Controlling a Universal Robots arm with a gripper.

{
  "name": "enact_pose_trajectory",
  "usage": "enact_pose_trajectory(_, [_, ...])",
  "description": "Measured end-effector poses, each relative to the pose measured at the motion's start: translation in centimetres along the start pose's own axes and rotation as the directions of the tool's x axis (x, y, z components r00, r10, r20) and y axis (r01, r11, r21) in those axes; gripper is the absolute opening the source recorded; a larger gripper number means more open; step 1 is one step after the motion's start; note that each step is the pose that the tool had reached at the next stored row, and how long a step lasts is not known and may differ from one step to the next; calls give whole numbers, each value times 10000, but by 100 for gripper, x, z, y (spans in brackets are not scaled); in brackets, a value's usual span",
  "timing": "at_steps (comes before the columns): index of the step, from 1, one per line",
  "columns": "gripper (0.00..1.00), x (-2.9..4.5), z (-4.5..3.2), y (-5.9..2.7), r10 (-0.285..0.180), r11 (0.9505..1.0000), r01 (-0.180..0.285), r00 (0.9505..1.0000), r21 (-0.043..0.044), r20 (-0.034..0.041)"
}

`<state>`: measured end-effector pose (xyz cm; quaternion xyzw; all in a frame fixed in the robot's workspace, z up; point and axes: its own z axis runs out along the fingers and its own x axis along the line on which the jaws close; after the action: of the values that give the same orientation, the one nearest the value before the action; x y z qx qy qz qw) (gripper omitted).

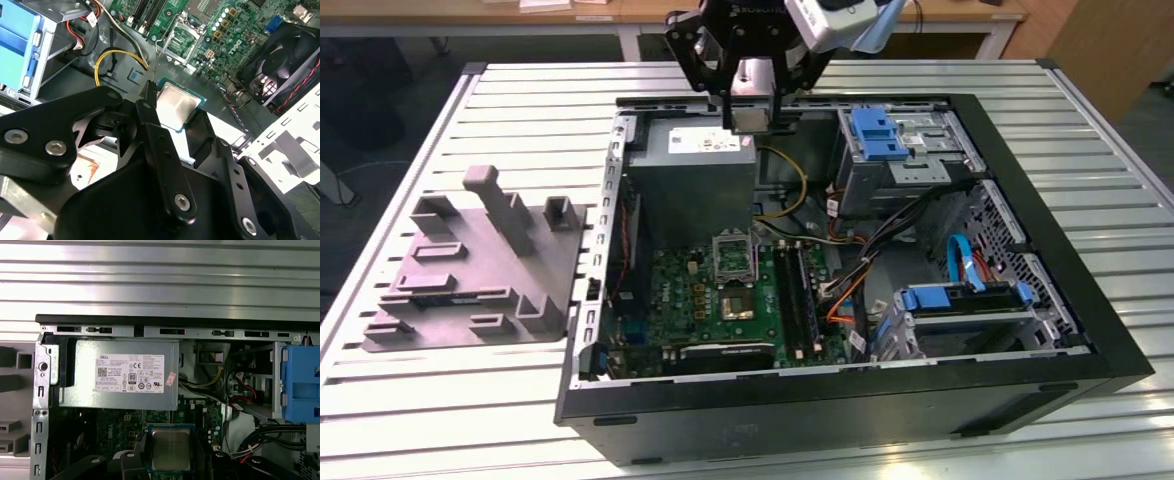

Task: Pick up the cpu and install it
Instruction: 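Place the cpu into insertion slot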

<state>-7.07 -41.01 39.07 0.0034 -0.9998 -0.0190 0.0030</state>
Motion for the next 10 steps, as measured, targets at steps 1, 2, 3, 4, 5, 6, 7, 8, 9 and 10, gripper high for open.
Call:
enact_pose_trajectory(1, [47, 0, 1, -5, 0, 10000, 0, 10000, 0, 0])
enact_pose_trajectory(2, [47, 0, 4, -14, -1, 10000, 1, 10000, 0, 0])
enact_pose_trajectory(3, [47, 0, 8, -26, 0, 10000, 0, 10000, -1, 0])
enact_pose_trajectory(4, [47, 0, 15, -44, 0, 10000, 0, 10000, 0, 0])
enact_pose_trajectory(5, [47, 1, 24, -64, 0, 10000, 0, 10000, 0, 0])
enact_pose_trajectory(6, [47, 1, 35, -85, 1, 10000, -1, 10000, 0, 0])
enact_pose_trajectory(7, [47, 1, 47, -101, 1, 10000, -1, 10000, -1, 0])
enact_pose_trajectory(8, [47, 2, 61, -118, 1, 10000, -1, 10000, 0, 0])
enact_pose_trajectory(9, [47, 3, 76, -138, 0, 10000, 0, 10000, 1, -1])
enact_pose_trajectory(10, [47, 4, 95, -158, 0, 10000, 0, 10000, -2, 0])
